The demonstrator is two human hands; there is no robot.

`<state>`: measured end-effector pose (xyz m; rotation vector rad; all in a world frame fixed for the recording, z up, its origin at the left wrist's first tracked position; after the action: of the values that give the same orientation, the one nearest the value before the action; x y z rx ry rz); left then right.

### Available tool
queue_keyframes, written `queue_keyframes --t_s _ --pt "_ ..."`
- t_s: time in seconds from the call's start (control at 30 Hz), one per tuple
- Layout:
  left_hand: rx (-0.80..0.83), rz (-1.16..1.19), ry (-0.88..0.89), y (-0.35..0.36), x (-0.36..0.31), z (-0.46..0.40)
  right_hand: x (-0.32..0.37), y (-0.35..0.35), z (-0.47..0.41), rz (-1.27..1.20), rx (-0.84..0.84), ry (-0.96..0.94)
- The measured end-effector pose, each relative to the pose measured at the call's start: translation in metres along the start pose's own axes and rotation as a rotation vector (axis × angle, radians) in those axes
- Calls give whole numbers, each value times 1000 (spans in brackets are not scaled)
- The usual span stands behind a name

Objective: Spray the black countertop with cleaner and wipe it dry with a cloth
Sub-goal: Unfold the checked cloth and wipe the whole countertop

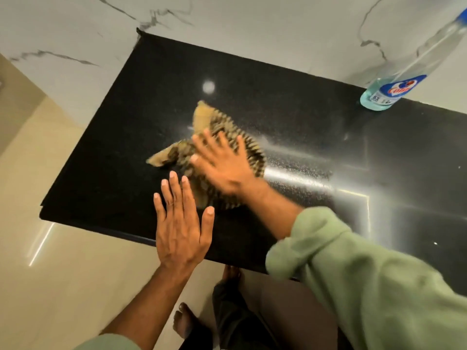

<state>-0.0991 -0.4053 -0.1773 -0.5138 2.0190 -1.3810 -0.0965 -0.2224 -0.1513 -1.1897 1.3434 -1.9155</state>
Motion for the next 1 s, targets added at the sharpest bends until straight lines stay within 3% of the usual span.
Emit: queue_keyframes --t_s 0.07,0.17,0.27,0.4,0.53,0.63,0.8,1.0 --pt "-22 21 -20 -1 1 0 23 10 26 -153 55 -99" --pt "-12 0 -22 -2 0 -2 3 7 55 -320 -37 -41" --pt "44 -58 19 -1 -2 -4 -34 -1 46 -125 -168 121" --pt "113 -87 60 0 -1 -4 -49 -13 -13 51 -89 304" --pt "114 -13 77 -2 2 -2 -41 -14 -67 105 -63 362" --pt "46 78 37 -3 2 -2 -20 -5 -82 141 -107 288" --pt "-32 23 -114 -1 0 -3 -5 1 -29 60 -65 -67" --pt "-22 -7 -83 1 1 -4 -30 13 41 249 -86 -69"
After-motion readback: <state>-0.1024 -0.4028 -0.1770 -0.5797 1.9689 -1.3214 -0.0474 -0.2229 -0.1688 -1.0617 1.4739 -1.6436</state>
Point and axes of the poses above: each hand's wrist, its own z-axis away from the middle knuckle, its own y-axis out of the palm, x = y × z, the point moved 2 cm from there along -z, towards the middle knuckle, and after that the axes turned 10 degrees about -x, right-handed, at the moved point
